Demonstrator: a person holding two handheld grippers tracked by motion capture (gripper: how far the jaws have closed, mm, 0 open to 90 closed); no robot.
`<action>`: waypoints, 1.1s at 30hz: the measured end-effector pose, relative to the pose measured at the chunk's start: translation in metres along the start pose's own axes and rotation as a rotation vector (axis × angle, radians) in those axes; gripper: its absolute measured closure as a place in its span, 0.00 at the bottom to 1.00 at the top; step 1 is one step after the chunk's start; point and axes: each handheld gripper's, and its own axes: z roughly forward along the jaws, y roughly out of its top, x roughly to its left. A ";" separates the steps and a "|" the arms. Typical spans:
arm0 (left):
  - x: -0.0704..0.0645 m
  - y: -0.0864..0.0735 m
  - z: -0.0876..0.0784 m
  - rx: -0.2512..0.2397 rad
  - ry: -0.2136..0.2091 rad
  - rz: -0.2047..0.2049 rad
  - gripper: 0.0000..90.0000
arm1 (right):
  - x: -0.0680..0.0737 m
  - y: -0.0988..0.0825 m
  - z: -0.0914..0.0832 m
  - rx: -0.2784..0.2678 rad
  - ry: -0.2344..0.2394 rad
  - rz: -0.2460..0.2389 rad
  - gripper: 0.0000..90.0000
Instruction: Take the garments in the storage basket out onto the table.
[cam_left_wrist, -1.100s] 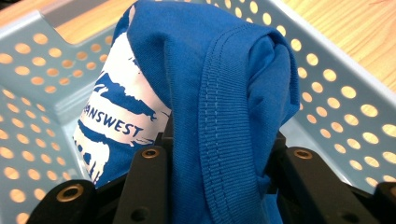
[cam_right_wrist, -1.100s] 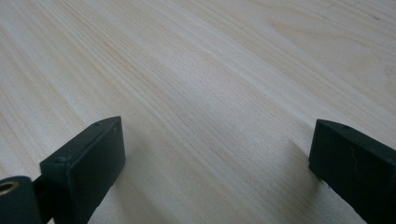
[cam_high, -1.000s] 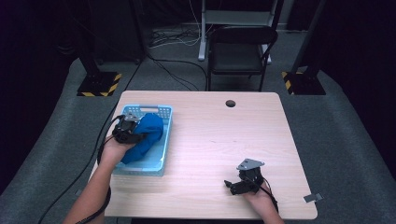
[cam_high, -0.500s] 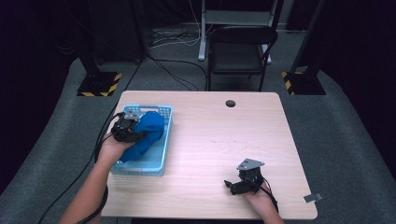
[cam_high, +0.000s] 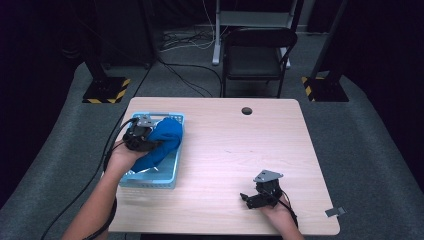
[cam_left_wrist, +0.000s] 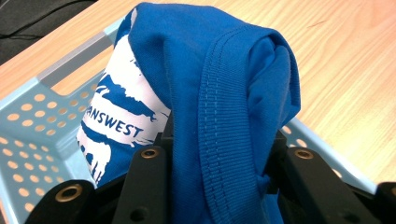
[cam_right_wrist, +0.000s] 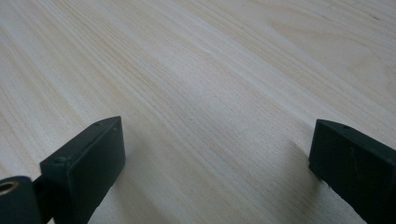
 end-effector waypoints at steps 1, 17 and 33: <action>-0.001 0.001 0.000 -0.003 -0.001 0.000 0.72 | 0.000 0.000 0.000 0.000 0.000 0.000 0.03; -0.017 0.014 -0.004 -0.019 -0.044 0.040 0.72 | 0.000 0.000 0.000 0.000 0.000 0.000 0.03; -0.036 0.027 0.001 -0.040 -0.068 0.079 0.72 | 0.000 0.000 0.000 0.000 0.000 0.000 0.03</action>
